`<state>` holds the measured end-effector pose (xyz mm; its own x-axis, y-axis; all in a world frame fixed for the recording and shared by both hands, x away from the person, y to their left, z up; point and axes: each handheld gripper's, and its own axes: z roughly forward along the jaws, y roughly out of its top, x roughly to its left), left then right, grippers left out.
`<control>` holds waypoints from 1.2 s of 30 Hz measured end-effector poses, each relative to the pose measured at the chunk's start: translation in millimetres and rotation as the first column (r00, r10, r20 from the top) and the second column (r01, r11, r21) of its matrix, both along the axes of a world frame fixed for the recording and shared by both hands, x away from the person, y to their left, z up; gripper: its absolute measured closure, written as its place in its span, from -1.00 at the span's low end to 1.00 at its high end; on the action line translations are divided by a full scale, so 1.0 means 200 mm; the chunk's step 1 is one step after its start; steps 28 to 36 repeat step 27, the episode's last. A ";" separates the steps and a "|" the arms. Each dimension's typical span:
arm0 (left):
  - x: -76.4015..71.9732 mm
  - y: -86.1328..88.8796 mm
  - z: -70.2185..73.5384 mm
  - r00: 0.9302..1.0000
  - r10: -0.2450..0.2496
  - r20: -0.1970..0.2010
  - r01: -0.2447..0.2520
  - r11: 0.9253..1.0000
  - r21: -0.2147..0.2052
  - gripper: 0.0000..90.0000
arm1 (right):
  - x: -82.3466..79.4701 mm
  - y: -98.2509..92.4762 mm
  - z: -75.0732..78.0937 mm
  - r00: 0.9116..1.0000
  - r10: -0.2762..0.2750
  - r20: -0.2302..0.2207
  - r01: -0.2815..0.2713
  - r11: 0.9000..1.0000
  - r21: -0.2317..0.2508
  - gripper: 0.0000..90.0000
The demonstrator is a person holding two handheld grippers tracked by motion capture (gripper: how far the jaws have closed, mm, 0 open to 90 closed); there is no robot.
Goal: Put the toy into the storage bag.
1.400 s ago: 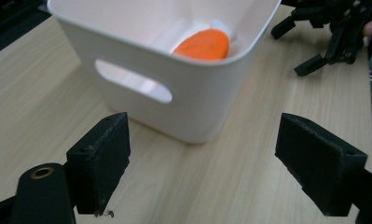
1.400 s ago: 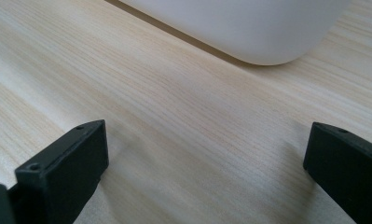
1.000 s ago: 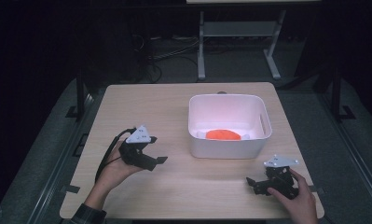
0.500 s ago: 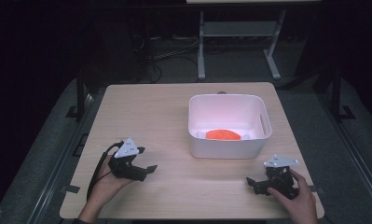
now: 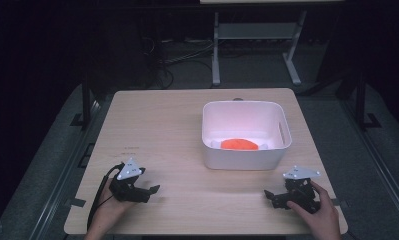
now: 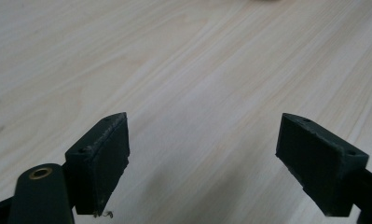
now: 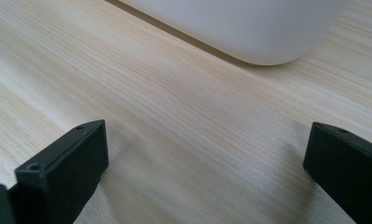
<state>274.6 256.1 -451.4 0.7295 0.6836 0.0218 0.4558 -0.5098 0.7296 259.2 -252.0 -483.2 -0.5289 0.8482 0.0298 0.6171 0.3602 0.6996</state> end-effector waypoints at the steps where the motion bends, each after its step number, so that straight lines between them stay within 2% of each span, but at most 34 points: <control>1: 0.00 0.01 -0.01 1.000 0.004 -0.011 -0.004 1.000 0.002 -0.64 | 0.00 0.00 0.00 1.000 0.000 0.000 0.000 1.000 0.000 -1.00; 3: -0.01 0.02 -0.03 1.000 0.014 -0.028 -0.014 1.000 -0.004 -0.66 | 0.00 0.00 0.00 1.000 0.000 0.000 0.000 1.000 0.000 -1.00; 9: -0.01 0.04 -0.07 0.998 0.025 -0.053 -0.024 1.000 0.020 -0.69 | 0.00 0.00 0.00 1.000 0.000 0.000 0.000 1.000 0.000 -1.00; 12: -0.01 0.03 -0.09 0.998 0.028 -0.061 -0.025 0.998 0.049 -0.70 | 0.00 0.00 0.00 1.000 0.000 0.000 0.000 1.000 0.000 -1.00; 15: -0.01 0.05 -0.10 0.999 0.018 -0.049 -0.017 0.999 0.028 -0.72 | 0.00 0.00 0.00 1.000 0.000 0.000 0.000 1.000 0.000 -1.00; 17: -0.01 0.06 -0.12 1.000 0.012 -0.020 -0.012 1.000 0.004 -0.72 | 0.00 0.00 0.00 1.000 0.000 0.000 0.000 1.000 0.000 -1.00; 36: -0.01 0.06 -0.12 1.000 0.012 -0.021 -0.012 1.000 0.004 -0.72 | 0.00 0.00 0.00 1.000 0.000 0.000 0.000 1.000 0.000 -1.00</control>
